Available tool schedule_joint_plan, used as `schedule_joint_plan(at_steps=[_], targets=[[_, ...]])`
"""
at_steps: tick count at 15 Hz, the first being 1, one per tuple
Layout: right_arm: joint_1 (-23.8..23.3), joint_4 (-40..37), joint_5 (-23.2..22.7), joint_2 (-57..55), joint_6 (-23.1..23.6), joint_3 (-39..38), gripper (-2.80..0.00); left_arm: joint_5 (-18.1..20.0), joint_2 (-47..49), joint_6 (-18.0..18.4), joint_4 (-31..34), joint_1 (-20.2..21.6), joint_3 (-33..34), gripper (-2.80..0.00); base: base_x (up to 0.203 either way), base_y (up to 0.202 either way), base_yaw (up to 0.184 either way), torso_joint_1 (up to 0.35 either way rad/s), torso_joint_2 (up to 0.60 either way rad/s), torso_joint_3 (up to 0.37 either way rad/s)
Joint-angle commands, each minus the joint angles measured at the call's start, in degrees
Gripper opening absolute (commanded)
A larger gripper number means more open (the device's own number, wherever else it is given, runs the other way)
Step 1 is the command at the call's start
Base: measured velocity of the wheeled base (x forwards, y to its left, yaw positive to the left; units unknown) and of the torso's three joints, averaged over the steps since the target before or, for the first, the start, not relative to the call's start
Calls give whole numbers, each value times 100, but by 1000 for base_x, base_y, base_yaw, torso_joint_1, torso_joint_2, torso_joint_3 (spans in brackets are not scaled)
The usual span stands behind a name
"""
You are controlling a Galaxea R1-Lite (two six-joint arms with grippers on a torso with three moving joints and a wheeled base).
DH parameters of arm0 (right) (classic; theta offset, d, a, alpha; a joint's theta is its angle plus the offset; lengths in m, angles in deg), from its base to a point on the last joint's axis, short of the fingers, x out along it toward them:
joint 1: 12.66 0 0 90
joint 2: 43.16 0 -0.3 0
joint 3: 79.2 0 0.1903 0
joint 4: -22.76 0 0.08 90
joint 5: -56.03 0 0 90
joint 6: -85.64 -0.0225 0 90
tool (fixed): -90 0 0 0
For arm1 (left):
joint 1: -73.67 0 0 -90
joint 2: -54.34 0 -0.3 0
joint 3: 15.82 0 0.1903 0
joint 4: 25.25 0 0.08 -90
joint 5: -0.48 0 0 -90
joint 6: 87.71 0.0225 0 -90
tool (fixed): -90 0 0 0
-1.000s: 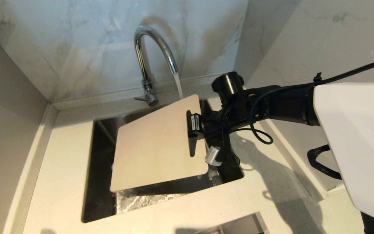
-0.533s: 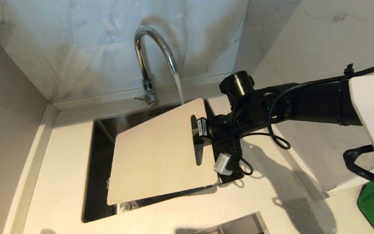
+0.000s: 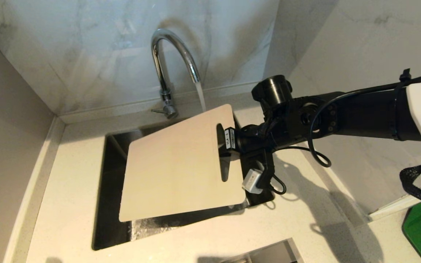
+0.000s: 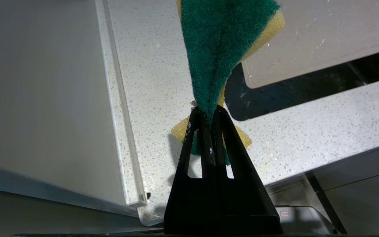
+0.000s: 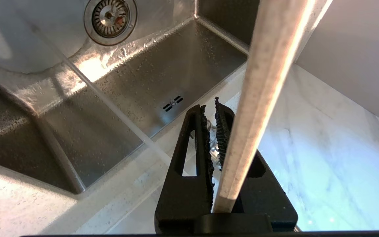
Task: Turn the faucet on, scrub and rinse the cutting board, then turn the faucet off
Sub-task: Scrub the cutting board underwater
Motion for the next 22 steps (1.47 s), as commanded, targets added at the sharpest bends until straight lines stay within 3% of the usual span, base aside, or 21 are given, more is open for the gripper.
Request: schedule_joint_plan(at_steps=[1, 10, 22], targets=[[-103, -3, -57, -179, 89, 210, -280, -1, 5, -2, 2, 0, 0, -280, 0, 0, 0, 0, 0, 0], [-222, -29, -408, -1081, 89, 1389, -280, -1, 5, 4, 2, 0, 0, -280, 0, 0, 0, 0, 0, 0], [-231, -29, -408, -1208, 89, 1456, -280, -1, 5, 4, 2, 0, 0, -280, 0, 0, 0, 0, 0, 0]])
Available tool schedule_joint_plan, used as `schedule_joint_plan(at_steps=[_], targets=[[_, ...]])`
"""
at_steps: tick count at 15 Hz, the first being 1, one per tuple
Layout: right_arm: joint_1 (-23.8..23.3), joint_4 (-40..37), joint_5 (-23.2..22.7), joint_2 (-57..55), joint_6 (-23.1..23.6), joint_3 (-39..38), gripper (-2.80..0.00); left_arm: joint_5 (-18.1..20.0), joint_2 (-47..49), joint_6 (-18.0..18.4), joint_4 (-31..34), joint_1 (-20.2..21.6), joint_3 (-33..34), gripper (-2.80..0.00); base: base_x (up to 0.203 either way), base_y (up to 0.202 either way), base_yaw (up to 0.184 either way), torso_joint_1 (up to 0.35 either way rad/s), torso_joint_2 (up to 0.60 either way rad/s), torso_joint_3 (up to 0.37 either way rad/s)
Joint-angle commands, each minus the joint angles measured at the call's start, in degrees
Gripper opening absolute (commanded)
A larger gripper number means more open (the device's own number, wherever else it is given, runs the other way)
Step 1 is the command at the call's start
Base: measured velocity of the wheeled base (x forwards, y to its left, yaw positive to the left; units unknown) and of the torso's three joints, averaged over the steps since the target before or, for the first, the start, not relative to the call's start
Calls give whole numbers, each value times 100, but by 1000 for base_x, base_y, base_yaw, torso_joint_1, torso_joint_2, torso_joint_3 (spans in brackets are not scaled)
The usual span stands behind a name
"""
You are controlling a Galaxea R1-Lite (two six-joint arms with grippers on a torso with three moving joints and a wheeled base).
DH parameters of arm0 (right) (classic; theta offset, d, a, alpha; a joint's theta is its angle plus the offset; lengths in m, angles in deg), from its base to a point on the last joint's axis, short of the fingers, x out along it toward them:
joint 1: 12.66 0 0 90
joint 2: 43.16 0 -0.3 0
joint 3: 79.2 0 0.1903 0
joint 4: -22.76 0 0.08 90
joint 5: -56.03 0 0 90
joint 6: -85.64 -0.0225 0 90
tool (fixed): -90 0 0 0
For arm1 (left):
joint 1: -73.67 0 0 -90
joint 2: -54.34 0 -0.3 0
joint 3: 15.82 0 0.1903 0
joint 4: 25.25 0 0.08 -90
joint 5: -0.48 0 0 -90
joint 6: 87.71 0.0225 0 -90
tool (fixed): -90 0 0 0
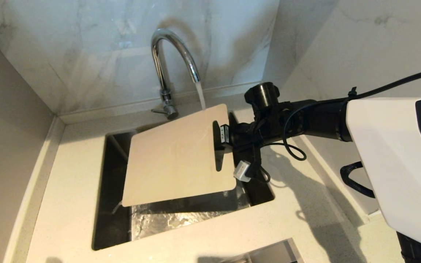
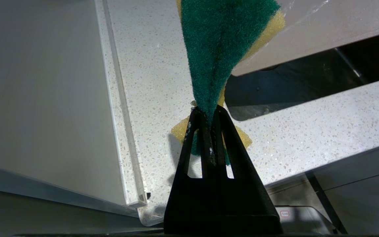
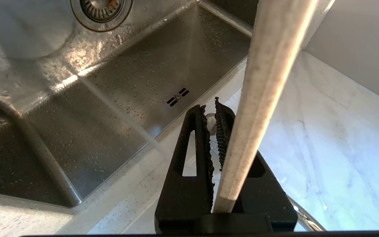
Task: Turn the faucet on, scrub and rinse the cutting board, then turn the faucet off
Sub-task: Scrub the cutting board underwater
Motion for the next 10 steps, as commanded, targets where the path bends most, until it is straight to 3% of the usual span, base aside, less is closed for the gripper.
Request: schedule_joint_plan(at_steps=[1, 10], targets=[[0, -12, -21, -7, 89, 5, -280, -1, 5, -2, 0, 4, 0, -280, 0, 0, 0, 0, 0, 0], [21, 12, -123, -70, 89, 35, -280, -1, 4, 0, 0, 4, 0, -280, 0, 0, 0, 0, 0, 0]])
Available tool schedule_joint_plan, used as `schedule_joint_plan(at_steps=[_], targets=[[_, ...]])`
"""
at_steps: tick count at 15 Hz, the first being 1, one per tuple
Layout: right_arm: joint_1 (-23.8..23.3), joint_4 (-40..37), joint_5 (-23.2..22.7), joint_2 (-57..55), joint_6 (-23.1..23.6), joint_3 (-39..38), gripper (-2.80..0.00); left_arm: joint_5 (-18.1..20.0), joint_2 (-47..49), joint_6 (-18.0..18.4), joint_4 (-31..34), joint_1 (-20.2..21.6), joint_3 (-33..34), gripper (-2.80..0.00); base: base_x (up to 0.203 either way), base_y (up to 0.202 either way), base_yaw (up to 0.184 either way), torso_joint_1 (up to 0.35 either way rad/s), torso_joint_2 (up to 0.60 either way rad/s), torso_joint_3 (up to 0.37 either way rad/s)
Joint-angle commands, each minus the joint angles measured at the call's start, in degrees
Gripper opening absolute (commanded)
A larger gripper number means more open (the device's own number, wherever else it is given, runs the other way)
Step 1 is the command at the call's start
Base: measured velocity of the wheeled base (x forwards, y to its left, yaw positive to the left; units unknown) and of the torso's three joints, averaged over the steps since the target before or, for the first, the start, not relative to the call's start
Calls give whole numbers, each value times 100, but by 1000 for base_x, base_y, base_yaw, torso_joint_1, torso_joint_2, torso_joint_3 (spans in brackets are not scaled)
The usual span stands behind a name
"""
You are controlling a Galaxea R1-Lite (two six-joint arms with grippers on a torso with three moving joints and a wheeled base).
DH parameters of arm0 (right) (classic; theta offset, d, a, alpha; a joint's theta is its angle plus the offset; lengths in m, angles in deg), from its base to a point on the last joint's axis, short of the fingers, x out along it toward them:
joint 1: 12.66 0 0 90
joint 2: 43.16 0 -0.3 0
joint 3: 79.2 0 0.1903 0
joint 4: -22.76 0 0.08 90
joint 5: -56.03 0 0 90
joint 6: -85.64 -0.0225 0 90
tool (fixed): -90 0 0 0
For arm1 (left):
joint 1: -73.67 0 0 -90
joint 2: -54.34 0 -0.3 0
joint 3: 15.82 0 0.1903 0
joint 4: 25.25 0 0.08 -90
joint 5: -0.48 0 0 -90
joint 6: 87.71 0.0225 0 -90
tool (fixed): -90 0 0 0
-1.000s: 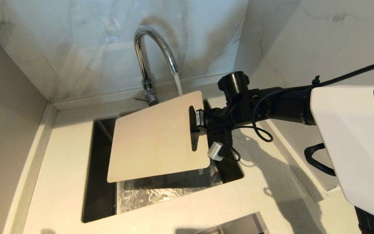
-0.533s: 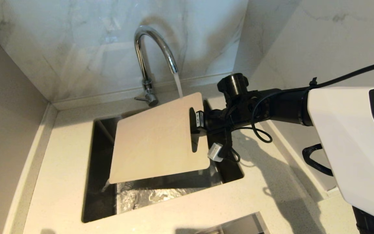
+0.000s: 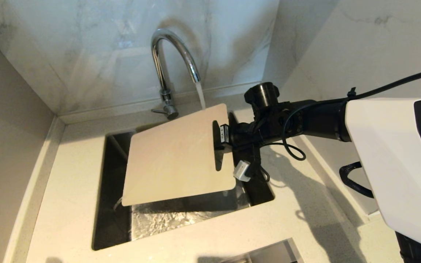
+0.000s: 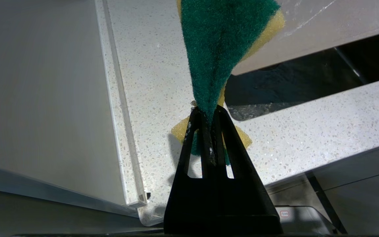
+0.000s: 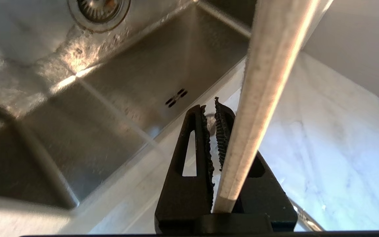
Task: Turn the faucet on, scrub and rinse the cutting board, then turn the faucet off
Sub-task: Scrub the cutting board underwater
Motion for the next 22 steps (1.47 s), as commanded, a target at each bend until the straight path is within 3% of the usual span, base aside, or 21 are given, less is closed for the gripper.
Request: schedule_joint_plan(at_steps=[1, 8, 19, 22], targets=[[13, 12, -175, -88, 89, 6, -280, 2, 5, 5, 0, 3, 0, -280, 0, 0, 0, 0, 0, 0], [21, -87, -173, 33, 89, -305, -280, 2, 5, -1, 0, 3, 0, -280, 0, 0, 0, 0, 0, 0], [14, 0, -42, 1588, 89, -2516, -280, 2, 5, -4, 0, 3, 0, -280, 0, 0, 0, 0, 0, 0], [-29, 487, -60, 1943, 89, -3140, -280, 2, 5, -4, 0, 3, 0, -280, 0, 0, 0, 0, 0, 0]])
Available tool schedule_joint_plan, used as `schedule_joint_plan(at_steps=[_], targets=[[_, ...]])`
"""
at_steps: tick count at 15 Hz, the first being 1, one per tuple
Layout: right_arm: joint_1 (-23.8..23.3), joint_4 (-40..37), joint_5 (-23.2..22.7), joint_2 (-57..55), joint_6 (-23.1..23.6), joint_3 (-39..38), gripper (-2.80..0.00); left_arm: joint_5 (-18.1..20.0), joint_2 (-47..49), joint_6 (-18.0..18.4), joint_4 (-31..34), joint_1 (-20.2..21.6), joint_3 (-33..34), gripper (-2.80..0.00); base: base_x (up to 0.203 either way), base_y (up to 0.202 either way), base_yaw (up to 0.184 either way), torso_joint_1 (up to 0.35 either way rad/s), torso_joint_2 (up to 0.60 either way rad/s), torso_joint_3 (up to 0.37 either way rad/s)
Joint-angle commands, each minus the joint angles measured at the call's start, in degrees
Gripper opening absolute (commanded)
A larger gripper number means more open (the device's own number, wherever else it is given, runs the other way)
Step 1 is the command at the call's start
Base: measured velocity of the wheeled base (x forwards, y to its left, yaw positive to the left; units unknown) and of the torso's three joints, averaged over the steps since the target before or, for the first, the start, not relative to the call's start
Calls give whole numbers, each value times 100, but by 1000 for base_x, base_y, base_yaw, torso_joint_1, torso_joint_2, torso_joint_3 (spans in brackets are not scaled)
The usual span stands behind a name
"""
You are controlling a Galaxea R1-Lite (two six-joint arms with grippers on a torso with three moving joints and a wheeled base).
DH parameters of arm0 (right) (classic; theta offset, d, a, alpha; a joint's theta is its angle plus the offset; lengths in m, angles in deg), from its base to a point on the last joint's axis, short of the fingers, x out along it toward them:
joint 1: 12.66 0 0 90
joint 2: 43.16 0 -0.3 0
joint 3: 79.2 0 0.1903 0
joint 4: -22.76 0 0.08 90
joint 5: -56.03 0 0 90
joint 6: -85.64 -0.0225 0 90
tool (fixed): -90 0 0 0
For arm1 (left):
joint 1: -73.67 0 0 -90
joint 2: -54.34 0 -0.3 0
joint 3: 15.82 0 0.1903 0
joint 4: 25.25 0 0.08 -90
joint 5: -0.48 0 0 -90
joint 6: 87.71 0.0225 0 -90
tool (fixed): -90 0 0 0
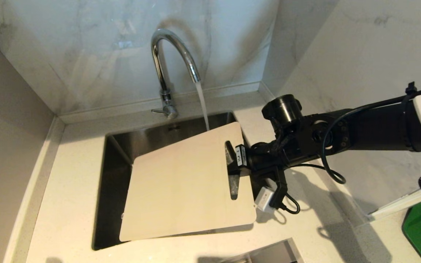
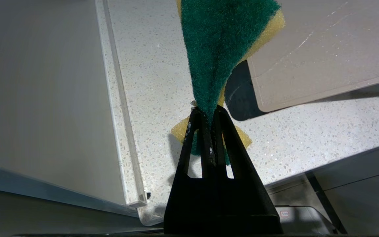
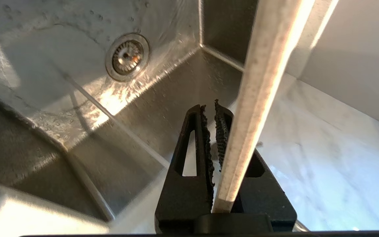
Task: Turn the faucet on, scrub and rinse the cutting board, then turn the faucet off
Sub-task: Scrub the cutting board underwater
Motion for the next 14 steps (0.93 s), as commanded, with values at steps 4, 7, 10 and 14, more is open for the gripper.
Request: schedule_joint_plan(at_steps=[4, 7, 10, 14], targets=[[-135, 367, -49, 684, 91, -766, -280, 0, 5, -4, 0, 3, 0, -280, 0, 0, 0, 0, 0, 0], [-176, 376, -67, 707, 91, -843, -280, 0, 5, -4, 0, 3, 0, -280, 0, 0, 0, 0, 0, 0], [-185, 376, -67, 707, 91, -822, -280, 0, 5, -4, 0, 3, 0, -280, 0, 0, 0, 0, 0, 0], [-176, 394, -67, 698, 91, -834, -280, 0, 5, -4, 0, 3, 0, -280, 0, 0, 0, 0, 0, 0]])
